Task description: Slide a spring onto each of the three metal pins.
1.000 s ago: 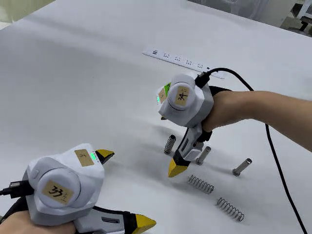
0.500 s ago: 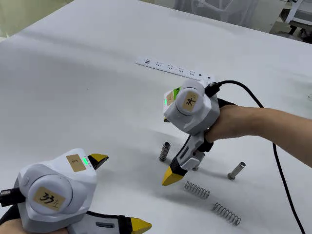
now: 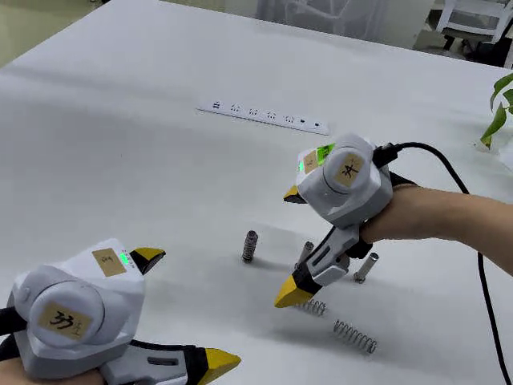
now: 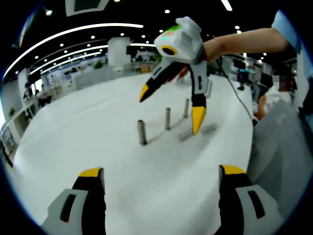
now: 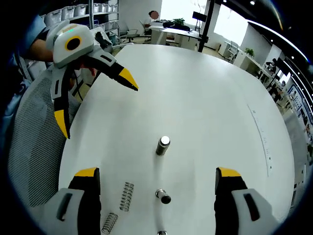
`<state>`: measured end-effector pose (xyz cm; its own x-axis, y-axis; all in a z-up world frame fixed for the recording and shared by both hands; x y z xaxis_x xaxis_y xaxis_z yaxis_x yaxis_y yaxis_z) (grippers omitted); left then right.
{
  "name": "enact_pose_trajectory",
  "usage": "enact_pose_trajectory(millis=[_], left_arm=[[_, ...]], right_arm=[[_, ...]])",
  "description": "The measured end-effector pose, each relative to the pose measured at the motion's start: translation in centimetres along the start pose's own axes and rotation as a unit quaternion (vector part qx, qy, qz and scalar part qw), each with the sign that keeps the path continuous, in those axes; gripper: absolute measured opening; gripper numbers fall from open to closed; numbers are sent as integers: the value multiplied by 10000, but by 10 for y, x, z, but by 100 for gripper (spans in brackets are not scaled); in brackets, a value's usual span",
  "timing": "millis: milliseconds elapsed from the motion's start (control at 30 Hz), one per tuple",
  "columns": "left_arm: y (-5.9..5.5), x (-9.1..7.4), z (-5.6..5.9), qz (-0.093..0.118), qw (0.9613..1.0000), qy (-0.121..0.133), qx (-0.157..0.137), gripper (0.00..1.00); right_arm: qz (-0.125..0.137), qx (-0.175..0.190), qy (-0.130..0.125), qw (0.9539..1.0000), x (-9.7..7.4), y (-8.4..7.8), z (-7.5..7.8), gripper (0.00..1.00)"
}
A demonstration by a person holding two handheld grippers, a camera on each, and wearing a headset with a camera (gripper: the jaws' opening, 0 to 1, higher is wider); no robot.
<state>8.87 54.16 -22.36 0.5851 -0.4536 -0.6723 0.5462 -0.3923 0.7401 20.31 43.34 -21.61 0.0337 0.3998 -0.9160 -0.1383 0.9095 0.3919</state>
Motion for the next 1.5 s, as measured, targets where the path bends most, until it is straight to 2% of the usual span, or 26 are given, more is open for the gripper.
enact_pose_trajectory(millis=[300, 700, 1000, 1200, 1333, 1500], left_arm=[[3, 4, -2, -37, 10000, -26, 30, 98], [8, 7, 2, -61, 9998, -148, 149, 98], [8, 9, 2, -115, 9995, -200, 204, 98], [7, 11, -1, -144, 9995, -243, 130, 97], [6, 12, -1, -193, 9994, -240, 148, 97], [7, 13, 0, -214, 9993, -267, 145, 97]], right_arm=[[119, 435, -294, 9985, -19, -33, -8, 99], [343, 1068, -612, 9918, -43, -81, -27, 99], [545, 1635, -724, 9824, -50, -111, -43, 98], [698, 1856, -774, 9771, -55, -123, -54, 98], [899, 2126, -897, 9688, -61, -129, -60, 98], [970, 2291, -1007, 9633, -67, -137, -67, 98]])
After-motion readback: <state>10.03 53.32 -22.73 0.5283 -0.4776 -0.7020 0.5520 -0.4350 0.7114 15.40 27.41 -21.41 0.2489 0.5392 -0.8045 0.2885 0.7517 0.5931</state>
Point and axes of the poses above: the centre of the closed fingertips' face, and the gripper's own axes: x roughly forward along the fingers, z roughly to its right, y roughly out of its top, the point moved 4 cm from there along -x, roughly backward along the fingers, and after that the axes turned 10 degrees about -z, right-handed, at the moved point
